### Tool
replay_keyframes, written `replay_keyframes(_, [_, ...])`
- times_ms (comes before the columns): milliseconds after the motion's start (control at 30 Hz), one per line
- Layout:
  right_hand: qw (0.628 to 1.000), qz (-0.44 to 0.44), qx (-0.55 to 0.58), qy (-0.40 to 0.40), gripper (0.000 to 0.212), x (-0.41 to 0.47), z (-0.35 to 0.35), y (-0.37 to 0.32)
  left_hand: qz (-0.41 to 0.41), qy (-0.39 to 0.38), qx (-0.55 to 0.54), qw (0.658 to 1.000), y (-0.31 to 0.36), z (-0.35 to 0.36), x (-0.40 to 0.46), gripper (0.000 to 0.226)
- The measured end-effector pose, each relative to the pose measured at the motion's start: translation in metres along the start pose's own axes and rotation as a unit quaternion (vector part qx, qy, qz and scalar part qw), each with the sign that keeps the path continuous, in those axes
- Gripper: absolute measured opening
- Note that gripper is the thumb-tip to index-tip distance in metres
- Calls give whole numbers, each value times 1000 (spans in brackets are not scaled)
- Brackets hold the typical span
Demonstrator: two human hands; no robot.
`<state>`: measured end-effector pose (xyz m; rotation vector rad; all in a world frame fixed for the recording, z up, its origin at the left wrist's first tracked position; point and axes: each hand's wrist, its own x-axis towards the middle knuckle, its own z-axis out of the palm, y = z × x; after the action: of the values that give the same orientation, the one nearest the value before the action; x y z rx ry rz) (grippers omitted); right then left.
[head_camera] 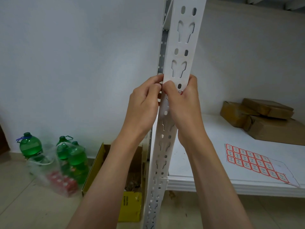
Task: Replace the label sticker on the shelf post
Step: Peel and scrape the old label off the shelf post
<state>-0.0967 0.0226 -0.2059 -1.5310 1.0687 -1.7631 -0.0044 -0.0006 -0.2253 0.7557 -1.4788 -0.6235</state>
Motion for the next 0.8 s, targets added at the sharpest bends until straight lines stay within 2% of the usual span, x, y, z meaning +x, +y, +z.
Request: replay_keyframes(800, [999, 25, 6, 23, 28, -1, 6, -2, -2, 13, 12, 1000, 1, 2, -1, 39])
